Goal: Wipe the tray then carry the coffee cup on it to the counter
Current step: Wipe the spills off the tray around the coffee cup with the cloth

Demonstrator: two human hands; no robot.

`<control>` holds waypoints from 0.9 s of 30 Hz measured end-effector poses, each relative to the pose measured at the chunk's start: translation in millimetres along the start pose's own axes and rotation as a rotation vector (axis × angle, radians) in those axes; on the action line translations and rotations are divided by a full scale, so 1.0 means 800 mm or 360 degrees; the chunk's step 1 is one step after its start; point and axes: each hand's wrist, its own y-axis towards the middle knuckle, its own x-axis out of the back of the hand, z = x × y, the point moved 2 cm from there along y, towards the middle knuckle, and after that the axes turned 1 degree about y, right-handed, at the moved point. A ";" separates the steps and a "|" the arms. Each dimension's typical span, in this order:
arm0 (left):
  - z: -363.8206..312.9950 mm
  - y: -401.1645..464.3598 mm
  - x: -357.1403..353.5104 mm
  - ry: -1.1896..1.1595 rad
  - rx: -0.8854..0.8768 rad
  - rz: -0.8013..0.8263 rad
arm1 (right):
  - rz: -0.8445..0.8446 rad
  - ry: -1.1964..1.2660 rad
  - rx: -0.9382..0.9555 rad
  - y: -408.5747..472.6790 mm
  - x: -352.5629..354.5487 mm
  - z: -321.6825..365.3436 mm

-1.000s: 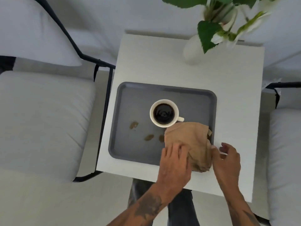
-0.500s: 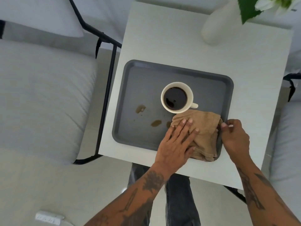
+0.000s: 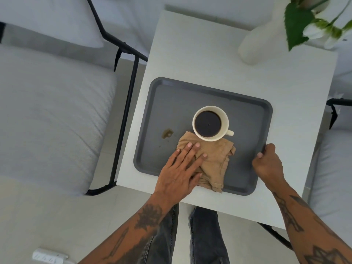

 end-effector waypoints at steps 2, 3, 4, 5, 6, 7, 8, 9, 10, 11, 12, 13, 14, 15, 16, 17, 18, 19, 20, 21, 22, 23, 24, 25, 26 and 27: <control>0.013 -0.002 0.004 0.0005 0.0012 0.0003 | 0.0004 -0.0007 0.0006 0.000 0.000 0.001; 0.018 -0.003 0.006 0.0007 0.0021 -0.0002 | 0.0016 -0.0010 0.0013 -0.001 0.001 0.001; 0.024 -0.004 0.008 0.0013 0.0028 -0.0010 | 0.0025 -0.0012 0.0016 0.000 0.000 0.001; 0.029 -0.006 0.010 0.0022 0.0034 -0.0015 | 0.0031 -0.0019 0.0015 0.000 0.001 0.002; 0.033 -0.007 0.012 0.0030 0.0040 -0.0019 | 0.0030 -0.0024 0.0008 0.001 0.000 0.001; 0.038 -0.008 0.013 0.0032 0.0050 -0.0022 | 0.0030 -0.0032 0.0010 0.000 0.001 0.001; 0.043 -0.009 0.014 0.0028 0.0066 -0.0026 | 0.0027 -0.0032 0.0019 0.001 0.001 0.001; 0.047 -0.009 0.016 0.0019 0.0085 -0.0031 | 0.0031 -0.0033 0.0031 0.000 0.001 0.001; 0.051 -0.010 0.018 0.0011 0.0106 -0.0035 | 0.0030 -0.0034 0.0040 0.001 0.000 0.000; 0.056 -0.010 0.021 0.0006 0.0123 -0.0034 | 0.0031 -0.0043 0.0046 0.000 0.000 0.001; 0.059 -0.011 0.023 0.0003 0.0142 -0.0032 | 0.0028 -0.0050 0.0046 0.001 0.000 0.000; 0.064 -0.012 0.025 0.0002 0.0166 -0.0033 | 0.0024 -0.0059 0.0042 0.001 0.000 0.000; 0.069 -0.013 0.027 0.0003 0.0199 -0.0036 | 0.0017 -0.0058 0.0037 0.001 0.000 0.000; 0.074 -0.014 0.030 0.0003 0.0243 -0.0036 | 0.0017 -0.0061 0.0037 0.000 0.001 0.001; 0.080 -0.015 0.033 0.0000 0.0287 -0.0028 | 0.0016 -0.0066 0.0040 0.001 0.000 0.001; 0.086 -0.016 0.036 -0.0004 0.0317 -0.0013 | 0.0018 -0.0069 0.0047 0.000 0.001 0.001; 0.090 -0.016 0.037 -0.0007 0.0331 0.0004 | 0.0017 -0.0067 0.0053 0.001 0.001 0.001; 0.091 -0.016 0.039 -0.0008 0.0337 0.0017 | 0.0017 -0.0069 0.0054 0.001 0.001 0.001; 0.090 -0.015 0.041 -0.0014 0.0353 0.0020 | 0.0015 -0.0065 0.0049 0.001 0.001 0.000; 0.086 -0.013 0.043 -0.0032 0.0391 0.0008 | 0.0018 -0.0057 0.0039 0.001 0.001 0.001; 0.081 -0.011 0.046 -0.0066 0.0447 -0.0018 | 0.0017 -0.0048 0.0029 0.003 -0.001 0.000; 0.074 -0.008 0.047 -0.0105 0.0498 -0.0043 | 0.0018 -0.0044 0.0021 0.002 -0.001 0.001; 0.068 -0.003 0.048 -0.0134 0.0520 -0.0057 | 0.0016 -0.0045 0.0009 0.003 -0.002 0.001; 0.062 0.002 0.047 -0.0145 0.0505 -0.0060 | 0.0018 -0.0056 0.0004 0.002 -0.002 0.001; 0.059 0.008 0.045 -0.0142 0.0474 -0.0054 | 0.0013 -0.0063 0.0000 0.003 -0.003 0.000; 0.059 0.012 0.043 -0.0132 0.0447 -0.0037 | 0.0013 -0.0063 -0.0004 0.003 -0.003 0.001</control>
